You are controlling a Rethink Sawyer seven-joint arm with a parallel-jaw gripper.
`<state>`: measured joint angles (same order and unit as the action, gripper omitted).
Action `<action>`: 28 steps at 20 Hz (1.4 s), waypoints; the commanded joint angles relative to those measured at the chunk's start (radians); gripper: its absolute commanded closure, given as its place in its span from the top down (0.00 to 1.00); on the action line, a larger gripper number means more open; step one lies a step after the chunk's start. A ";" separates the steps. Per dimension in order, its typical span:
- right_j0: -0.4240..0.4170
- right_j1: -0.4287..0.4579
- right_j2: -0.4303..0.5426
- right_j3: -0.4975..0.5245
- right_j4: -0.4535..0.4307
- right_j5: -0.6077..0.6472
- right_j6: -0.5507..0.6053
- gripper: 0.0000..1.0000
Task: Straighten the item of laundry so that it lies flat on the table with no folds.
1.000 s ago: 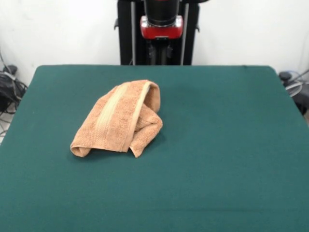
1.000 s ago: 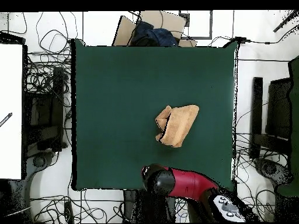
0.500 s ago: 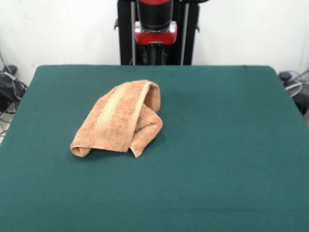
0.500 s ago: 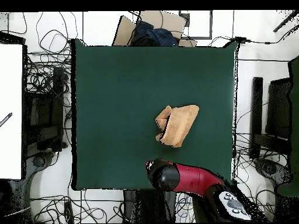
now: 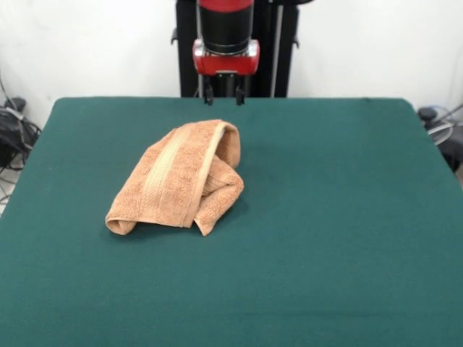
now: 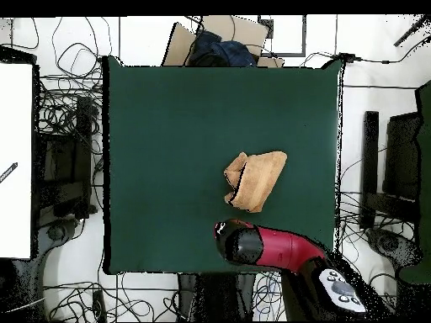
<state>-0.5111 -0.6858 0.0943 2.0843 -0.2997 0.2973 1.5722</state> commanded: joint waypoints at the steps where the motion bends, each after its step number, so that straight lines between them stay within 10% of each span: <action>1: -0.008 0.053 0.123 -0.140 -0.025 0.112 -0.028 1.00; 28: 0.005 0.180 0.140 -0.256 -0.048 0.106 -0.006 1.00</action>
<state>-0.5119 -0.5418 0.1479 1.9094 -0.3051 0.3568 1.5722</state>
